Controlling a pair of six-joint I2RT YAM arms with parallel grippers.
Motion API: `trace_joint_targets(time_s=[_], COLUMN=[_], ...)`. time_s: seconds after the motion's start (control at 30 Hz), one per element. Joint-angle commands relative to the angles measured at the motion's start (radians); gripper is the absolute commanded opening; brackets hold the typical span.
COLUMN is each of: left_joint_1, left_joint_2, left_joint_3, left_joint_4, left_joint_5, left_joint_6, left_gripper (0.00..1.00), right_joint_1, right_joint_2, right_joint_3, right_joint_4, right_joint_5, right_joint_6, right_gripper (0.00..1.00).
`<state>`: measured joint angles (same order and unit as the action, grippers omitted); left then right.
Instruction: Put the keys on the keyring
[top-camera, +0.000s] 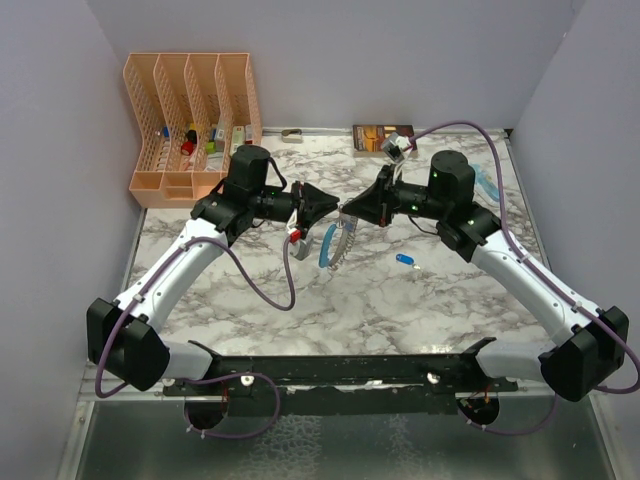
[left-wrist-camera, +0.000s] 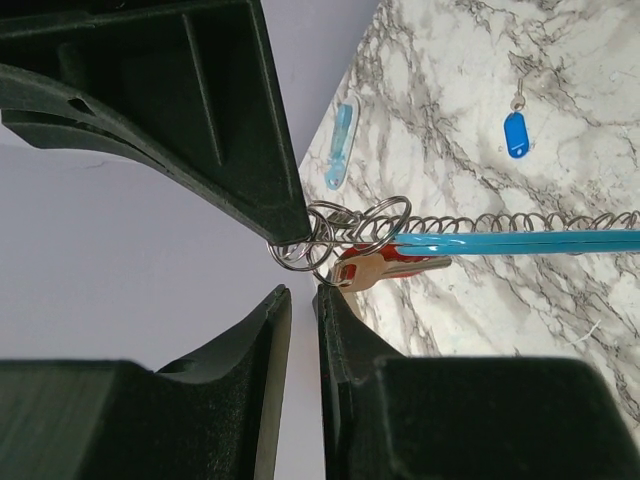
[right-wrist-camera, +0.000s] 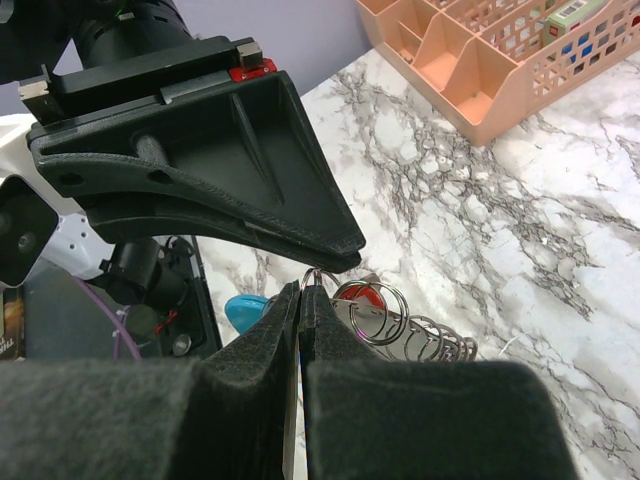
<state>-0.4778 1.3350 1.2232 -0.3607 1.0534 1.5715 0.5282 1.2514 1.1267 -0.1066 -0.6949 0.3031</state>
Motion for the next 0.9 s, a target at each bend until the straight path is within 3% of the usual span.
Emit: trace_joint_targets(time_s=[0.0, 0.57, 0.87], left_joint_1=[0.002, 0.002, 0.002], left_joint_2=[0.002, -0.02, -0.006], left_joint_3=[0.034, 0.046, 0.019], left_joint_4=[-0.029, -0.095, 0.066], left_joint_5=[0.007, 0.018, -0.026], left_joint_6=[0.028, -0.037, -0.12], left_gripper=[0.2, 0.2, 0.22], right_joint_1=[-0.006, -0.014, -0.014], right_joint_2=[-0.008, -0.023, -0.027], right_joint_3=[0.041, 0.043, 0.037], right_joint_4=[0.031, 0.036, 0.037], right_joint_5=[-0.013, 0.023, 0.006], right_joint_6=[0.003, 0.0, 0.014], right_gripper=[0.01, 0.01, 0.01])
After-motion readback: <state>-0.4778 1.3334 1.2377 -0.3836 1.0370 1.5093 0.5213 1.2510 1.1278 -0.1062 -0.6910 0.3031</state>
